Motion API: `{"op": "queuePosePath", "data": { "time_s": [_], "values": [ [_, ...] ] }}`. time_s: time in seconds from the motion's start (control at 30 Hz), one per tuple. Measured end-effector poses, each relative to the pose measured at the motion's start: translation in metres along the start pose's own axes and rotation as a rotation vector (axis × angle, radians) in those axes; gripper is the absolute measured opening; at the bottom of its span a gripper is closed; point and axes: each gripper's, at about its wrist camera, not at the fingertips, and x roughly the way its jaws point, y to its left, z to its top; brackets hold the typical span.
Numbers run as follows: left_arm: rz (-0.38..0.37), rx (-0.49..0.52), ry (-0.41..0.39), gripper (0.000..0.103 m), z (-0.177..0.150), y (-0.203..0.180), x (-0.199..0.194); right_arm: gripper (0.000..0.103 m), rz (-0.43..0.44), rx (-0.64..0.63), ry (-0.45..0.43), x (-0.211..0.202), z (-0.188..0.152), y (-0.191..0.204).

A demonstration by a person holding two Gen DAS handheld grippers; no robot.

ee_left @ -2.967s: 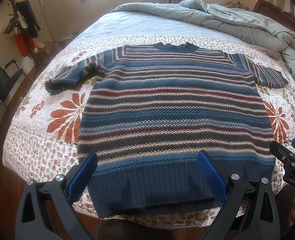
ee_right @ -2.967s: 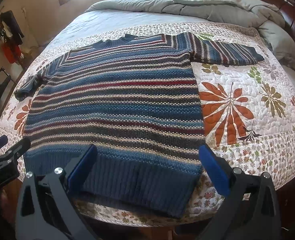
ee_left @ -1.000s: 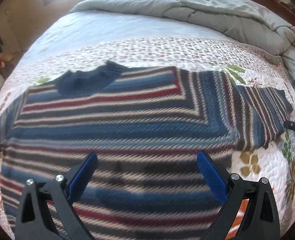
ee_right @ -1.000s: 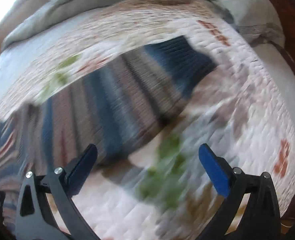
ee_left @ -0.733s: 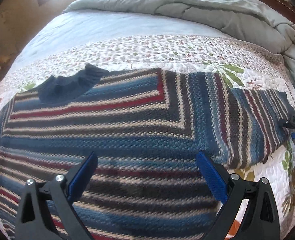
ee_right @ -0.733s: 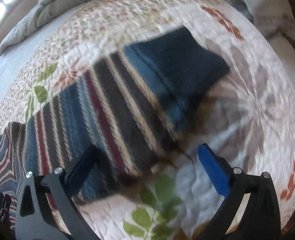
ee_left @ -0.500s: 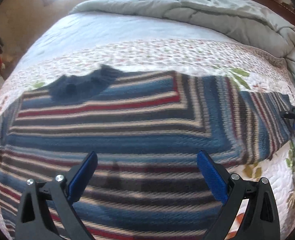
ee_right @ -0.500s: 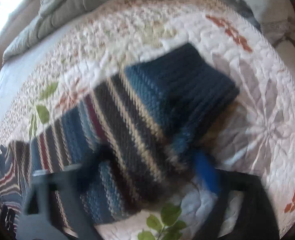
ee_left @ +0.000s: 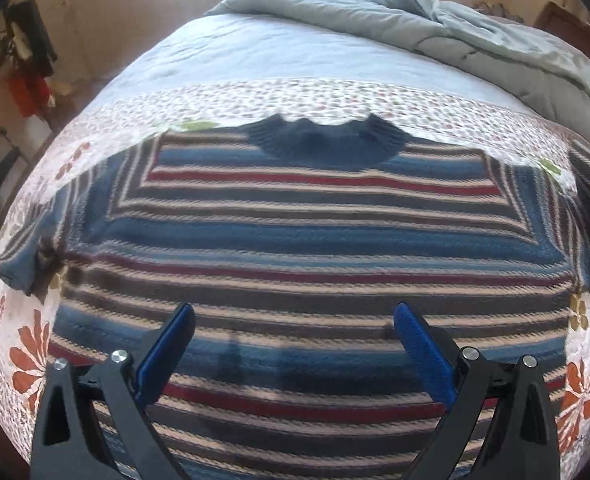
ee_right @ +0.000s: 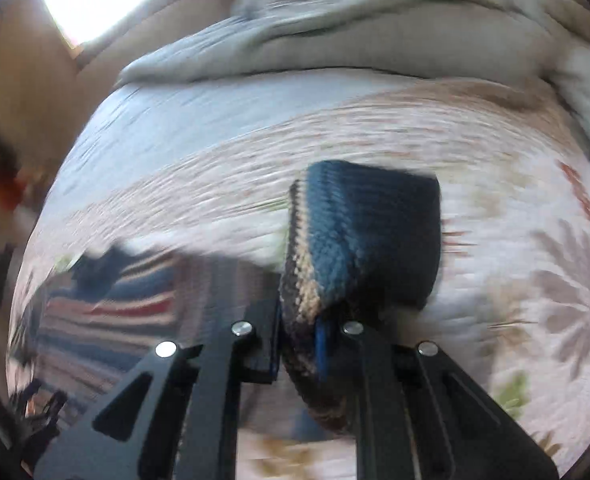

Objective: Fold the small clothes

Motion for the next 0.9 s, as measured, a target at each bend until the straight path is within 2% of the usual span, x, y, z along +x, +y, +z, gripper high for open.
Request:
{"op": "queuePosePath", "data": {
  "time_s": [0.1, 0.2, 0.33, 0.37, 0.43, 0.47, 0.53, 0.6, 0.63, 0.73, 0.83, 0.9],
  "values": [
    [0.004, -0.065, 0.017, 0.100, 0.001, 0.030, 0.010, 0.012, 0.082, -0.094, 0.016, 0.012, -0.007, 0.073],
    [0.050, -0.120, 0.039, 0.100, 0.009, 0.065, 0.019, 0.012, 0.183, -0.152, 0.045, 0.030, -0.015, 0.136],
    [0.150, -0.203, -0.003, 0.099, 0.017, 0.114, 0.017, 0.013, 0.299, -0.229, 0.096, 0.055, -0.033, 0.207],
    [0.147, -0.227, -0.003, 0.099, 0.017, 0.124, 0.017, 0.018, 0.317, -0.247, 0.116, 0.061, -0.036, 0.219],
    [0.109, -0.266, 0.007, 0.099, 0.016, 0.139, 0.018, 0.043, 0.327, -0.281, 0.184, 0.077, -0.051, 0.242],
    [0.090, -0.273, 0.015, 0.099, 0.015, 0.143, 0.018, 0.068, 0.318, -0.283, 0.201, 0.081, -0.057, 0.247],
    [0.066, -0.271, 0.024, 0.099, 0.014, 0.144, 0.019, 0.066, 0.320, -0.270, 0.193, 0.079, -0.068, 0.243],
    [0.055, -0.249, 0.018, 0.099, 0.014, 0.137, 0.018, 0.064, 0.381, -0.219, 0.190, 0.071, -0.073, 0.226],
    [0.046, -0.240, 0.016, 0.099, 0.013, 0.132, 0.017, 0.064, 0.429, -0.131, 0.177, 0.059, -0.077, 0.202],
    [0.018, -0.207, 0.004, 0.099, 0.014, 0.110, 0.013, 0.066, 0.505, 0.028, 0.169, 0.039, -0.094, 0.148],
    [0.010, -0.130, -0.033, 0.099, 0.016, 0.077, 0.006, 0.066, 0.480, 0.099, 0.104, 0.013, -0.126, 0.096],
    [0.001, -0.073, -0.036, 0.099, 0.020, 0.053, 0.005, 0.066, 0.386, 0.106, 0.059, 0.000, -0.147, 0.068]
  ]
}}
